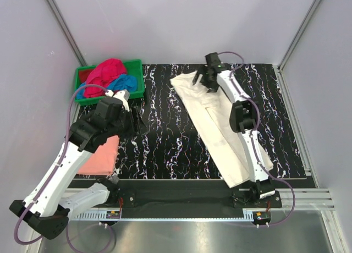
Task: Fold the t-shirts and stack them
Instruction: Fold the tshirt
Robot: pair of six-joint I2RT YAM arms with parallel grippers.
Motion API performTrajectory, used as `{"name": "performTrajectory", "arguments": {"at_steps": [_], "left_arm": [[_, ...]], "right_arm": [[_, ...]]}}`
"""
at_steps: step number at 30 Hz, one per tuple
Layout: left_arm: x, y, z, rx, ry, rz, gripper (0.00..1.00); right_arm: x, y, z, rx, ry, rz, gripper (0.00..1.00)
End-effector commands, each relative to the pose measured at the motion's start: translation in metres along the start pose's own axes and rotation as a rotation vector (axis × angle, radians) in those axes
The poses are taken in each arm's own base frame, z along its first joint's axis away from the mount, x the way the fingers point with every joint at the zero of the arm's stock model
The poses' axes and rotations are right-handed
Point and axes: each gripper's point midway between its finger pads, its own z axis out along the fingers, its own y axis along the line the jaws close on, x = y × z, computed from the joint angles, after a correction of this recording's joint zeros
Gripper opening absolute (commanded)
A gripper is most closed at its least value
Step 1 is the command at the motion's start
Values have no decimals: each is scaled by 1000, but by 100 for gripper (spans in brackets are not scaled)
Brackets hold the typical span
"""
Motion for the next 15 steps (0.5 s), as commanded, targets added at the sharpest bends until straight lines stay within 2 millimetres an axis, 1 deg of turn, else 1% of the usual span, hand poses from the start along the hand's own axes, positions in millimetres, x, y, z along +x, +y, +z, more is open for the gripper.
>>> {"name": "performTrajectory", "arguments": {"at_steps": [1, 2, 3, 5, 6, 7, 8, 9, 11, 12, 14, 15], "left_arm": [[-19, -21, -8, 79, -50, 30, 55], [-20, -22, -7, 81, -53, 30, 55], [-20, -22, -7, 81, -51, 30, 55], [-20, -21, -5, 80, -49, 30, 55], [-19, -21, -5, 80, -51, 30, 56], [-18, -20, -4, 78, -49, 28, 55], [-19, -21, -5, 84, -57, 26, 55], [-20, -22, -5, 88, -62, 25, 55], [-20, -22, -3, 94, -71, 18, 55], [-20, -22, -1, 96, -70, 17, 55], [-18, -23, 4, 105, -61, 9, 56], [-21, -26, 5, 118, -72, 8, 56]], "right_arm": [[16, -52, 11, 158, 102, 314, 100], [10, -58, 10, 180, 80, 326, 100], [-2, -52, 5, 166, 44, 327, 100], [-17, -44, 1, 126, -3, 295, 100], [-32, -33, -9, 84, -51, 272, 100], [-37, -30, -14, 72, -65, 215, 100], [-44, -24, -21, 43, -81, 190, 100], [-55, -14, -38, 9, -110, 163, 100], [-64, -9, -61, -3, -134, 92, 100], [-71, -5, -84, -9, -151, 67, 100], [-75, -7, -110, 5, -172, -22, 100], [-78, -7, -136, 16, -185, -53, 100]]}}
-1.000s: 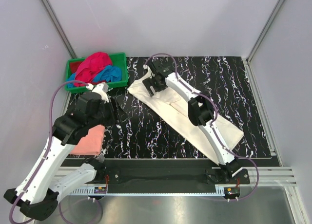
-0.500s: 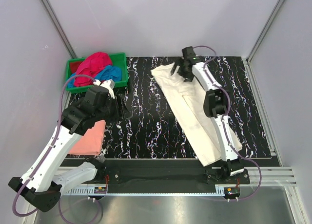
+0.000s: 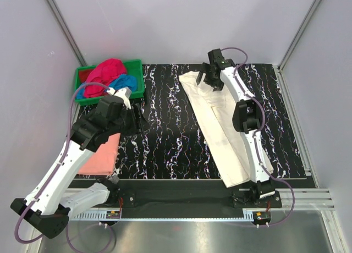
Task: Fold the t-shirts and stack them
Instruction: Fold the tshirt
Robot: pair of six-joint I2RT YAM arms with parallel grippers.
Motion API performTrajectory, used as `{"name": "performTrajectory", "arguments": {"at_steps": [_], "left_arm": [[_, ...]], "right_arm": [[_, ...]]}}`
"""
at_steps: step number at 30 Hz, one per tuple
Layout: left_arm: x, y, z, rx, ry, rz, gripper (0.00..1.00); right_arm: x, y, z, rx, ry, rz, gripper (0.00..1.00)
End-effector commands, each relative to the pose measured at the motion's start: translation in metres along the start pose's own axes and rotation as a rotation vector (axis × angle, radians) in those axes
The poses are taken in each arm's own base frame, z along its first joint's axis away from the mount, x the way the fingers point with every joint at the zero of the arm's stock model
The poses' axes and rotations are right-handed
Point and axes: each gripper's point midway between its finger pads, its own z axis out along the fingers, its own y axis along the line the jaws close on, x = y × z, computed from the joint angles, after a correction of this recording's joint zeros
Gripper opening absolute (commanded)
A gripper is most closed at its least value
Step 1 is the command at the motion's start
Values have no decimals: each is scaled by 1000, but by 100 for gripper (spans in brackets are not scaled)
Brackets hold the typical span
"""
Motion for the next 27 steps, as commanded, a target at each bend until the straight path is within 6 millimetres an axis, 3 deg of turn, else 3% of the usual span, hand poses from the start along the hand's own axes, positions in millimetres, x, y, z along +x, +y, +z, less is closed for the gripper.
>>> {"name": "performTrajectory", "arguments": {"at_steps": [1, 3, 5, 6, 7, 9, 15, 21, 24, 27], "left_arm": [[-12, -18, 1, 90, -51, 4, 55], [-15, -24, 6, 118, -52, 6, 55], [-19, -31, 9, 144, -49, 12, 55], [-19, -34, 11, 152, -45, 14, 55], [-22, -37, 11, 165, -47, 18, 55], [-24, -44, 13, 188, -43, 21, 55], [-24, -56, 16, 232, -25, 13, 55], [-12, -54, 14, 234, -8, -12, 55], [-9, -51, 11, 225, -5, -20, 55], [-6, -45, 9, 207, -6, -25, 55]], "right_arm": [[-46, 15, -115, -25, -157, -200, 100], [-30, -6, -136, 45, -107, -260, 100], [-11, -21, -143, 80, -49, -342, 100], [-5, -24, -160, 64, -42, -362, 100], [27, -43, -146, 84, 57, -399, 100], [61, -70, -146, 106, 117, -431, 100], [122, -118, -147, 133, 183, -470, 100], [167, -146, -124, 208, 244, -427, 100], [186, -149, -109, 300, 257, -440, 100], [211, -140, -92, 364, 312, -473, 100]]}}
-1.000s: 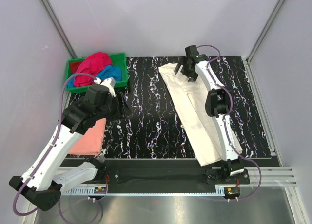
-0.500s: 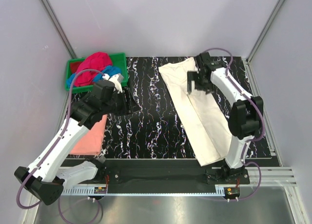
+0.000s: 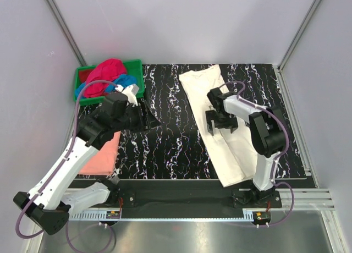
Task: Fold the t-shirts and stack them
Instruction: Fold the tshirt
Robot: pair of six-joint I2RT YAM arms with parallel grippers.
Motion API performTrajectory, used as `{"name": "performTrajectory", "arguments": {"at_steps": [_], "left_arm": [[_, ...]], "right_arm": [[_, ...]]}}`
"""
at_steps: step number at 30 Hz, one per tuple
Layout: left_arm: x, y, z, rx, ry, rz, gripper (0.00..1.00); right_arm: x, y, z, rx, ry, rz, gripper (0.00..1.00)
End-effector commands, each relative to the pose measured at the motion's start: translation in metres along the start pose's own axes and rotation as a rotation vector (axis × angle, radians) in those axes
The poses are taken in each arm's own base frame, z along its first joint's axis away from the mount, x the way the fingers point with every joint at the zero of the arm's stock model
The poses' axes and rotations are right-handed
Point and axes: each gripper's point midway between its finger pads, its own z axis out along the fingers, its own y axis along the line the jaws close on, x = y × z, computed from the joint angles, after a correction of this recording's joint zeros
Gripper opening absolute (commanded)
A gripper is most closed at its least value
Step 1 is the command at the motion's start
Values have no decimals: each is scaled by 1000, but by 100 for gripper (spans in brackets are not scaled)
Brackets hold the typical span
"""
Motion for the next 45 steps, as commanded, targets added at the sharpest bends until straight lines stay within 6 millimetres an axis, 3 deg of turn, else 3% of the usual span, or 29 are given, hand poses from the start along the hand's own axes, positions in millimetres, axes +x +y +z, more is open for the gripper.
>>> {"name": "performTrajectory", "arguments": {"at_steps": [1, 2, 7, 13, 17, 22, 26, 27, 29, 30, 31, 32, 34, 37, 38, 45], "left_arm": [[-1, -6, -10, 31, -32, -3, 55], [0, -4, -11, 26, -33, -7, 55], [8, 4, -16, 2, -27, -11, 55], [16, 11, -15, -14, -1, -12, 55], [21, 8, -7, 7, 35, -6, 55], [17, 0, 2, 37, 51, -4, 55], [18, -2, 5, 48, 64, -2, 55], [18, -2, 5, 50, 64, -2, 55], [19, -1, 4, 49, 65, 1, 54], [20, -1, 3, 52, 62, 2, 55], [21, -1, 2, 53, 64, 3, 54], [22, -1, 1, 59, 65, 4, 55], [28, 1, 0, 63, 71, 1, 55], [36, 6, -2, 59, 79, 0, 54], [42, 11, 0, 48, 92, -5, 54], [61, 26, -1, 28, 132, -6, 54]], "right_arm": [[-4, 34, 27, 65, 0, 55, 100], [3, 47, 36, 63, 36, 53, 100], [-11, 127, 19, -153, 50, 213, 100], [-21, 169, -14, -300, 47, 293, 100], [-20, 162, -28, -295, 29, 258, 100], [-29, 113, -26, -131, -54, 149, 100], [-64, 104, -62, -121, -208, 96, 100], [-83, 104, -75, -115, -272, 82, 100], [-111, 110, -80, -122, -322, 71, 100], [-120, 111, -78, -113, -326, 48, 100], [-123, 112, -55, -80, -283, 39, 100], [-142, 111, -66, -77, -306, 52, 100], [-156, 107, -54, -44, -299, 58, 99], [-176, 101, -31, -14, -296, 68, 85], [-186, 103, -26, -30, -316, 68, 74], [-220, 110, 9, -76, -396, -27, 77]]}}
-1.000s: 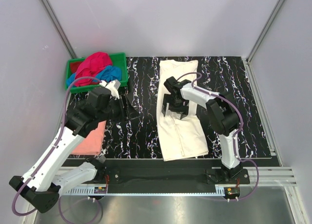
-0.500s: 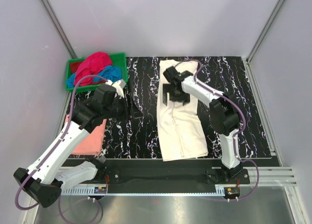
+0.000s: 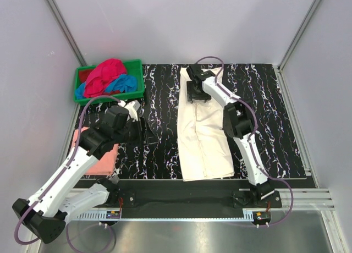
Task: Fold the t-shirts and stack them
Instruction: Fold the tshirt
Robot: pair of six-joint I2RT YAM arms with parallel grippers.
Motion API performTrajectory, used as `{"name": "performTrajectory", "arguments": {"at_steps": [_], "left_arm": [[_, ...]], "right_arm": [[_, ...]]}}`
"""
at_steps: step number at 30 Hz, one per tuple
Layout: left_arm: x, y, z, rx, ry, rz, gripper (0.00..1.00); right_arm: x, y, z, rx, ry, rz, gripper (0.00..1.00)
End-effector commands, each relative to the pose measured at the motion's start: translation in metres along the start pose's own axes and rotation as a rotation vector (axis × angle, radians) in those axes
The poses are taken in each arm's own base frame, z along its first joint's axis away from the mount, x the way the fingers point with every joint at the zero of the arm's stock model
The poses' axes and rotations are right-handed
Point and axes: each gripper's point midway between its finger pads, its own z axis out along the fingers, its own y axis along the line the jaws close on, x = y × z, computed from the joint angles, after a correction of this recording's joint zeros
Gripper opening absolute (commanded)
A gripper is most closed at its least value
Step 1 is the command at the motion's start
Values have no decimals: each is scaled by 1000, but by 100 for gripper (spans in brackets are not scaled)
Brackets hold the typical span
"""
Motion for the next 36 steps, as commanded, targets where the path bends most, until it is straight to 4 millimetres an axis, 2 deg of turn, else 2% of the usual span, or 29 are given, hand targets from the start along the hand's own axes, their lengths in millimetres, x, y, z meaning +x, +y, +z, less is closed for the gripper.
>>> {"name": "performTrajectory", "arguments": {"at_steps": [1, 4, 5, 6, 10, 12, 13, 16, 17, 18, 19, 20, 21, 22, 23, 24, 25, 27, 28, 29, 30, 31, 34, 35, 36], "left_arm": [[3, -6, -2, 43, 10, 35, 54], [4, -5, 1, 38, 26, 44, 55], [4, -6, 2, 40, 31, 47, 55], [4, -5, 4, 35, 42, 48, 55], [5, -7, 11, 48, 70, 62, 55], [10, -4, 17, 44, 91, 57, 56], [14, -1, 22, 47, 107, 46, 56], [19, -4, 32, 78, 122, 17, 56], [26, -1, 38, 76, 141, 12, 56], [30, 1, 42, 76, 154, 4, 56], [32, -1, 46, 91, 164, -7, 57], [41, 3, 53, 79, 197, -15, 56], [46, 3, 57, 78, 213, -27, 56], [46, 0, 61, 86, 207, -23, 56], [50, 0, 65, 85, 218, -26, 56], [56, 0, 72, 87, 234, -39, 55], [60, 1, 76, 85, 242, -53, 54], [68, 3, 89, 93, 259, -115, 51], [70, 1, 92, 106, 268, -132, 50], [74, 4, 99, 99, 282, -153, 48], [74, 0, 103, 113, 277, -174, 47], [78, 1, 106, 112, 288, -185, 46], [81, 5, 117, 92, 298, -215, 44], [85, 8, 121, 78, 311, -226, 44], [84, 7, 124, 78, 309, -243, 44]], "right_arm": [[-27, 11, 9, -58, -83, -91, 77], [-33, 33, 27, -146, -83, -158, 81], [-41, 39, 34, -166, -110, -168, 82], [-46, 39, 38, -161, -128, -181, 83], [-74, 42, 28, -174, -228, -192, 91], [-87, 37, 5, -164, -263, -189, 93], [-90, 31, -14, -151, -269, -194, 96], [-93, 7, -50, -65, -271, -176, 100], [-89, -6, -79, -32, -259, -151, 100], [-85, -13, -92, -22, -247, -138, 100], [-92, -21, -130, -27, -287, -109, 100], [-69, -30, -127, -3, -225, -78, 100], [-60, -31, -137, -20, -214, -68, 100], [-61, -39, -171, -65, -250, -45, 100], [-32, -38, -163, -113, -170, -39, 100], [-19, -42, -169, -133, -147, -23, 100], [9, -60, -176, -133, -103, 6, 100], [42, -71, -181, -178, -34, 77, 97], [52, -82, -201, -206, -55, 113, 89], [94, -85, -186, -270, 51, 154, 84], [110, -87, -188, -304, 65, 177, 80], [142, -91, -188, -326, 85, 194, 71], [183, -88, -196, -401, 124, 270, 49], [210, -84, -188, -426, 192, 319, 43], [222, -82, -187, -439, 215, 340, 42]]}}
